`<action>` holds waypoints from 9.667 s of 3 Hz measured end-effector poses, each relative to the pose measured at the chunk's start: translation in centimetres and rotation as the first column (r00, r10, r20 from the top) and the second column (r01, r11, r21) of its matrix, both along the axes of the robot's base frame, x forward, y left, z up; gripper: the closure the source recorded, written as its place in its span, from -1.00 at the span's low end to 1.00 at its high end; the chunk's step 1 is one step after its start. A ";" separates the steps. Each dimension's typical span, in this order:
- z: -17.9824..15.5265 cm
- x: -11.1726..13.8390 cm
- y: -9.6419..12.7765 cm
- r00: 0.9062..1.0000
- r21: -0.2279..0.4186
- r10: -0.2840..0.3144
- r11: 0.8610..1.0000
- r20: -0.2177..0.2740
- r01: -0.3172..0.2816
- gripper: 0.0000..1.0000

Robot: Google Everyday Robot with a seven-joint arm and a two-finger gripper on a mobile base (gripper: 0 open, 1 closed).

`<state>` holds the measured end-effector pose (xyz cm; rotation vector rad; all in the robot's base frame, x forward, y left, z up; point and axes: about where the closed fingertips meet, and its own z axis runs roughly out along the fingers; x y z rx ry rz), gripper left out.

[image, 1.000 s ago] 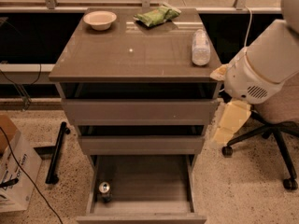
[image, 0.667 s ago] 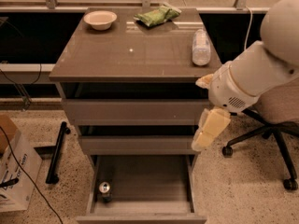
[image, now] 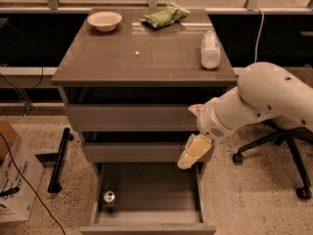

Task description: Pick redbull can from bottom drawer and place on counter

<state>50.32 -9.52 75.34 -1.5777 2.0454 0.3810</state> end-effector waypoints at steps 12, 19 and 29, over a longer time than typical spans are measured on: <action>-32.7 1.8 17.1 0.984 0.590 0.001 0.801 -0.179 0.107 -1.00; -48.2 4.9 25.9 0.981 0.532 -0.084 0.830 -0.178 0.167 -1.00; -41.8 7.2 25.4 0.994 0.695 -0.066 0.711 -0.090 0.110 1.00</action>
Offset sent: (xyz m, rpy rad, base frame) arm 0.0004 0.0413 -0.0327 0.0547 -0.0194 -0.1319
